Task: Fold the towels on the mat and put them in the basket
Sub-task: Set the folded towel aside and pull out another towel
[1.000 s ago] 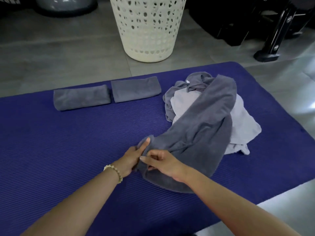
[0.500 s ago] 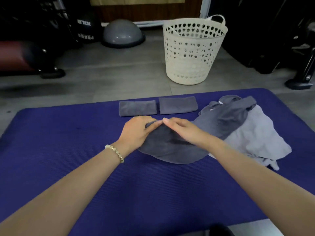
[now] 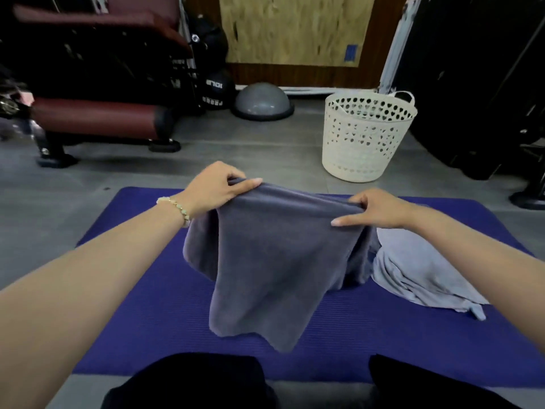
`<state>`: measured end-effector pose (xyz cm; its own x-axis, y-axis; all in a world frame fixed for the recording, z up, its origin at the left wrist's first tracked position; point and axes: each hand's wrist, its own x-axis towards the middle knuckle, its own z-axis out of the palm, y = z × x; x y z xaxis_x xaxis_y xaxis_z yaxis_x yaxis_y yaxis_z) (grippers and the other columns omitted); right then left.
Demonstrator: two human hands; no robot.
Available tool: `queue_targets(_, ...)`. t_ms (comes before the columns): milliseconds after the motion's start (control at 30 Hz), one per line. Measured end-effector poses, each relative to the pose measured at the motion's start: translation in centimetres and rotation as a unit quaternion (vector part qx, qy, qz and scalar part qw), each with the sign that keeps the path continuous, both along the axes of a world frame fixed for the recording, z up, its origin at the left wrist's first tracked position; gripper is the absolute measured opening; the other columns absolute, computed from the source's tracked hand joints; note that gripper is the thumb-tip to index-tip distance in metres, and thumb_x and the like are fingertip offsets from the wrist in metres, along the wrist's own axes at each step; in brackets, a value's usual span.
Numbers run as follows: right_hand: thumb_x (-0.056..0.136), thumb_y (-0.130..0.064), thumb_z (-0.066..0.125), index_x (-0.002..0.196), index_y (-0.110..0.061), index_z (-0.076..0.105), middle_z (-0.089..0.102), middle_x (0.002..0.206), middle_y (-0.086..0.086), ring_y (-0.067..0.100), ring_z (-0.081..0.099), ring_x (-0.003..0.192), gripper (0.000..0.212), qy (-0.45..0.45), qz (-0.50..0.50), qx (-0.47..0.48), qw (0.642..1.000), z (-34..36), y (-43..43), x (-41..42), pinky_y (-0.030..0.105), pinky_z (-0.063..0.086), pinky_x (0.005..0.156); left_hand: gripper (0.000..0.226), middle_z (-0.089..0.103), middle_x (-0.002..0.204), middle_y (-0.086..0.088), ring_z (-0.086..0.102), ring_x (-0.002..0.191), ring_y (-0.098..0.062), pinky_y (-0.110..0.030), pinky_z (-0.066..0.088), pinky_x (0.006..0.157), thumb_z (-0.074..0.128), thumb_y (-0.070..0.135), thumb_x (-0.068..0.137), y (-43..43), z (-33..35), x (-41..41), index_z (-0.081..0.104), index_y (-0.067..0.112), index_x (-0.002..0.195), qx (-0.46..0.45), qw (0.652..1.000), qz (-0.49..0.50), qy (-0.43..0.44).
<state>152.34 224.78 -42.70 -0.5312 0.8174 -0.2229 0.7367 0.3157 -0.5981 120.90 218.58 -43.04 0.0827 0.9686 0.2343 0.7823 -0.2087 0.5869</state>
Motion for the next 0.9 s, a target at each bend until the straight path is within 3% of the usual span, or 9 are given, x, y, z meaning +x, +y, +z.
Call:
queue_targets(100,0.050,-0.072,0.074,0.057,-0.004,0.044,0.038,0.056,0.003,0.013,0.037,0.052,0.075,0.043,-0.038,0.054,0.997,1.8,-0.7,0.3,0.022,0.026,0.048,0.062,0.030,0.047,0.001,0.026,0.047,-0.010,-0.028,0.024,0.050,0.063,0.054,0.083,-2.1,1.8,-2.7,0.035,0.012,0.048,-0.013,0.998,0.022,0.051)
queue_targets(200,0.040,-0.077,0.076,0.073,0.011,0.054,0.048,0.064,0.009,0.016,0.045,0.056,0.097,0.072,-0.041,0.036,0.996,3.0,-1.0,-1.0,0.021,0.032,0.047,0.062,0.029,0.050,-0.004,0.025,0.047,-0.010,-0.025,0.021,0.048,0.066,0.052,0.081,-3.9,3.1,-5.1,0.033,0.011,0.048,0.004,0.998,0.038,0.045)
queue_targets(367,0.051,-0.072,0.075,0.079,0.007,0.067,0.064,0.071,0.014,0.014,0.059,0.067,0.084,0.057,0.009,0.025,0.998,5.2,-1.7,-4.9,0.027,0.043,0.064,0.042,0.066,0.067,-0.017,0.049,0.061,-0.006,-0.029,0.038,0.061,0.067,0.040,0.085,-6.2,4.3,-9.9,0.067,0.005,0.062,0.034,0.997,0.060,-0.025)
queue_targets(433,0.061,-0.061,0.074,0.079,0.006,0.069,0.065,0.071,0.015,0.013,0.059,0.067,0.069,0.065,0.011,0.012,0.998,5.4,-2.4,-6.7,0.024,0.044,0.064,0.039,0.069,0.068,-0.011,0.052,0.062,-0.002,-0.023,0.040,0.061,0.067,0.039,0.086,-6.8,4.1,-11.6,0.069,0.007,0.063,0.042,0.995,0.078,-0.045)
queue_targets(567,0.069,-0.056,0.071,0.075,0.009,0.065,0.051,0.068,0.009,0.016,0.045,0.065,0.066,0.099,0.016,-0.005,0.995,3.8,-2.3,-10.9,0.024,0.035,0.064,0.037,0.069,0.068,-0.003,0.057,0.063,-0.002,-0.013,0.040,0.059,0.066,0.040,0.087,-6.6,1.6,-15.1,0.071,0.010,0.066,0.044,0.986,0.151,-0.058)
queue_targets(667,0.081,-0.038,0.071,0.079,-0.015,0.075,0.066,0.072,0.000,0.004,0.054,0.061,0.024,0.180,-0.024,-0.057,0.982,0.4,-1.2,-14.3,0.014,0.044,0.063,0.048,0.070,0.074,-0.011,0.061,0.069,-0.012,-0.027,0.048,0.069,0.061,0.049,0.088,-4.9,-2.5,-17.2,0.068,0.005,0.070,0.026,0.972,0.224,-0.063)
queue_targets(733,0.090,-0.024,0.064,0.089,-0.014,0.072,0.071,0.079,0.000,0.004,0.065,0.065,0.012,0.221,-0.039,-0.127,0.966,-2.9,0.0,-15.7,0.015,0.053,0.064,0.047,0.069,0.081,-0.017,0.063,0.078,-0.025,-0.036,0.049,0.075,0.059,0.048,0.089,-3.3,-5.8,-17.4,0.070,0.004,0.077,0.001,0.958,0.282,-0.057)
queue_targets(900,0.091,-0.027,0.063,0.103,-0.011,0.069,0.073,0.101,0.004,0.012,0.069,0.082,0.021,0.108,-0.046,-0.210,0.971,-13.8,4.7,-14.4,0.025,0.056,0.076,0.036,0.070,0.098,-0.006,0.063,0.097,-0.027,-0.031,0.045,0.081,0.055,0.041,0.094,1.9,-16.2,-14.6,0.070,0.008,0.098,-0.131,0.941,0.309,-0.043)
